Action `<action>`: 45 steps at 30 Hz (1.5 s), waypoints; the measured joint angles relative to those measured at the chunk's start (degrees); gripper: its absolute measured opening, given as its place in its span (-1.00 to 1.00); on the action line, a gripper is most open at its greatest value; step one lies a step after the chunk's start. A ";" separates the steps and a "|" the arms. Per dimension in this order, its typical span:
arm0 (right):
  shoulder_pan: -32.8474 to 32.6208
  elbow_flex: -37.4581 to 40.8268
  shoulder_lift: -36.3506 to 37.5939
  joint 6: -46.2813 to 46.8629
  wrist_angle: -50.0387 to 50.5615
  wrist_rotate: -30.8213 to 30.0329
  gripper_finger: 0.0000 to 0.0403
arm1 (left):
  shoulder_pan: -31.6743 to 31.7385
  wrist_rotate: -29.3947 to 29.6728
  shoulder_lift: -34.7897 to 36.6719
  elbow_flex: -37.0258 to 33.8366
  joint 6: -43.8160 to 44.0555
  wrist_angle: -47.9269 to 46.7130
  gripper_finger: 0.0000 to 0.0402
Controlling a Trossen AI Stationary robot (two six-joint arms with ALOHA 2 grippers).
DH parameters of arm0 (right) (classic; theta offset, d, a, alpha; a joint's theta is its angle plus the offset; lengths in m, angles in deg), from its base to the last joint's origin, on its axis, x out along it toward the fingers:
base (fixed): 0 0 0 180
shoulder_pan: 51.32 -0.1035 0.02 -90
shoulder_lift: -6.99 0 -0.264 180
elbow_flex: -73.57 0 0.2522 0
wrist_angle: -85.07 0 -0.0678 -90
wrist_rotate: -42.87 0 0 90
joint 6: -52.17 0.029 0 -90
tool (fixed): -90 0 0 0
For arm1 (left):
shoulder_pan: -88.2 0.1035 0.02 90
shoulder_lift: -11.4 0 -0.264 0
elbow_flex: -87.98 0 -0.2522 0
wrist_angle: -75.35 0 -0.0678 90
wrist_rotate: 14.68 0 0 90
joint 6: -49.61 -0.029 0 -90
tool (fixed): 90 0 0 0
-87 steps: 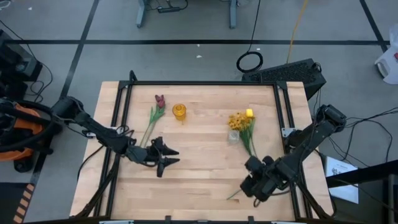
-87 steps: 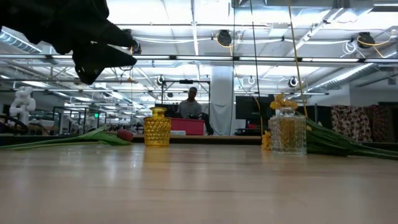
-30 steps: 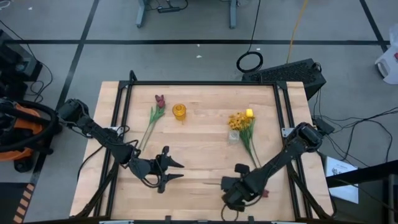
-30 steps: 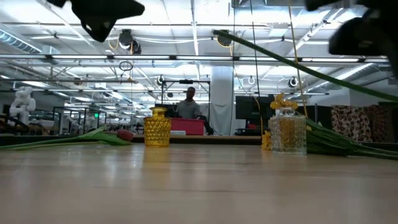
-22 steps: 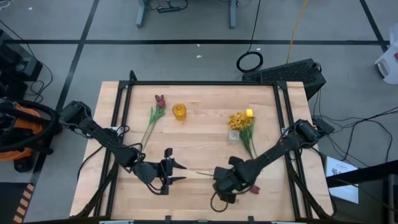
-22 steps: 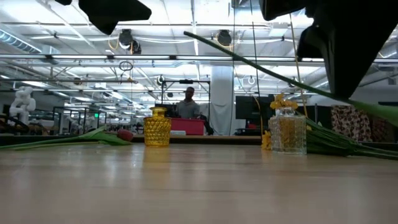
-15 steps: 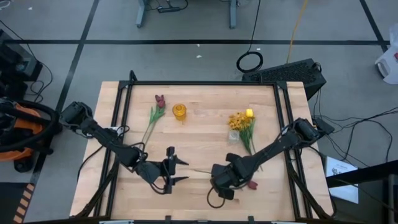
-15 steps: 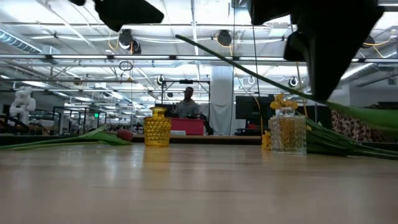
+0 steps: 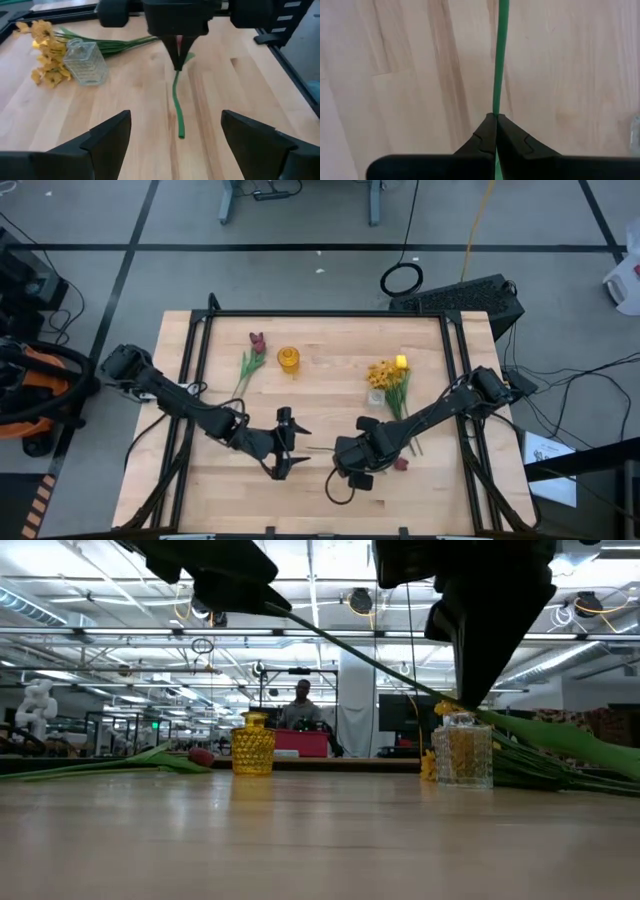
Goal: Sort flowers into vase by color
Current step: Put the red flower into the yellow vase
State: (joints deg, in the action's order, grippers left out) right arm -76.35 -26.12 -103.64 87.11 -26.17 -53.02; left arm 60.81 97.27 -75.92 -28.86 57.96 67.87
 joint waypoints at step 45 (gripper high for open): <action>0.56 0.00 0.04 -1.35 -0.31 -1.57 -1.00 | 0.36 0.66 -4.13 0.00 -4.25 3.79 -0.52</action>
State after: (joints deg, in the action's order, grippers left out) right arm -75.79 -26.12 -103.59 85.76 -26.47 -54.59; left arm 61.17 97.93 -80.04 -28.86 53.71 71.66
